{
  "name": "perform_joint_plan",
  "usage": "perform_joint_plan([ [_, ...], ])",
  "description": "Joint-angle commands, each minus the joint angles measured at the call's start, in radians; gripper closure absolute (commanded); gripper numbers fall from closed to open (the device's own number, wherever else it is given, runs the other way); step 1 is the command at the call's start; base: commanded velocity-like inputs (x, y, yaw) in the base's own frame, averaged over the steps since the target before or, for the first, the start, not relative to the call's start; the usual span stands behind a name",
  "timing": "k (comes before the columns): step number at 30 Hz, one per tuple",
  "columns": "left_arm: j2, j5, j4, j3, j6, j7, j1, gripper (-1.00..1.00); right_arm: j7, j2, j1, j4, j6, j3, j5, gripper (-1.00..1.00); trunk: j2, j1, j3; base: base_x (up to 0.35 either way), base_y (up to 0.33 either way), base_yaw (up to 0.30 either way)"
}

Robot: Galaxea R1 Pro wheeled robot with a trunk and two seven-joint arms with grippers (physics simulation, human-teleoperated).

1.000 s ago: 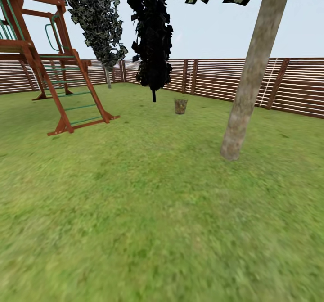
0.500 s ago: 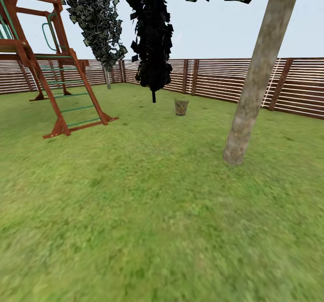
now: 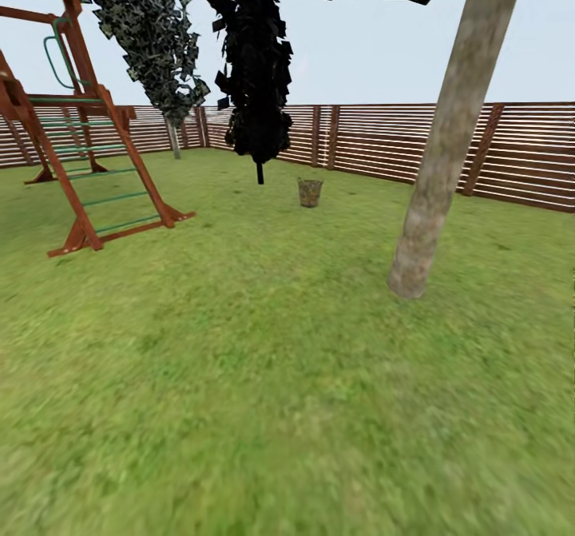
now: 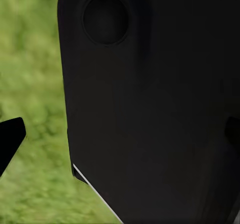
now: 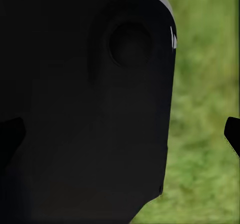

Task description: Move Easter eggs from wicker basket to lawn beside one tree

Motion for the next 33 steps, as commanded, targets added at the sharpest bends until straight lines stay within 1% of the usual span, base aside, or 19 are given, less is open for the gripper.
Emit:
perform_joint_plan([
  [1, 0.000, 0.001, -0.002, 0.000, -0.001, 0.000, 0.001, -1.00, 0.000, 0.000, -0.001, 0.001, -0.003, 0.001, 0.001, -1.00, 0.000, 0.001, -0.001, 0.336, 0.000, -0.054],
  [33, 0.000, 0.001, -0.002, 0.000, -0.001, 0.000, 0.001, -1.00, 0.000, 0.000, -0.001, 0.001, -0.004, 0.001, 0.001, -1.00, 0.000, 0.001, -0.001, 0.336, 0.000, -0.002],
])
